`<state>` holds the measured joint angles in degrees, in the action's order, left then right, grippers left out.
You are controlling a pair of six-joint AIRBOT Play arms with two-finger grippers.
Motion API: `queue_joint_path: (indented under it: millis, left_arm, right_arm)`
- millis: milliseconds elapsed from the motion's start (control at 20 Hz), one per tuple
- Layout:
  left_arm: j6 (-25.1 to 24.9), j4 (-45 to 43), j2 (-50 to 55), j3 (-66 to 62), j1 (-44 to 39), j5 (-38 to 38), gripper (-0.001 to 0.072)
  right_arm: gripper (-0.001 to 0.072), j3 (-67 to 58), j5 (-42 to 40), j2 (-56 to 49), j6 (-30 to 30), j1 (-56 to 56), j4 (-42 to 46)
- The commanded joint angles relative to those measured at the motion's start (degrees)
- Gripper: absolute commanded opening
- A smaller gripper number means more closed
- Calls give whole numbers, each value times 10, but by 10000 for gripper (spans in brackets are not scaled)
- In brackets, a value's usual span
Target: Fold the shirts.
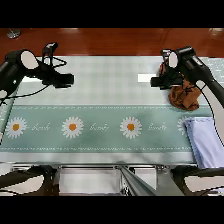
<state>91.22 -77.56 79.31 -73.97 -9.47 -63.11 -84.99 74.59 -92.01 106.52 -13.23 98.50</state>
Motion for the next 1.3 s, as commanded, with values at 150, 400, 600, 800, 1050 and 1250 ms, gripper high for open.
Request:
queue_joint_path:
  millis: [150,400,600,800,1050,1250]
  left_arm:
    - [-1,-1,3,0,-1,159,51]
    - [-20,-18,20,0,9,278,704]
    - [-20,-18,35,0,21,278,703]
    - [-20,-17,47,0,21,263,704]
    - [-20,-18,57,0,24,106,703]
    - [-20,-23,51,0,61,-77,703]
  right_arm:
    - [265,0,-141,-1,12,0,123]
    - [620,-9,-291,-14,160,79,325]
    - [620,-36,-222,-80,155,201,185]
    - [619,-42,-186,-130,51,264,-13]
    - [274,-46,-107,-152,-51,268,-115]
    - [24,-118,-62,-112,-101,259,-174]
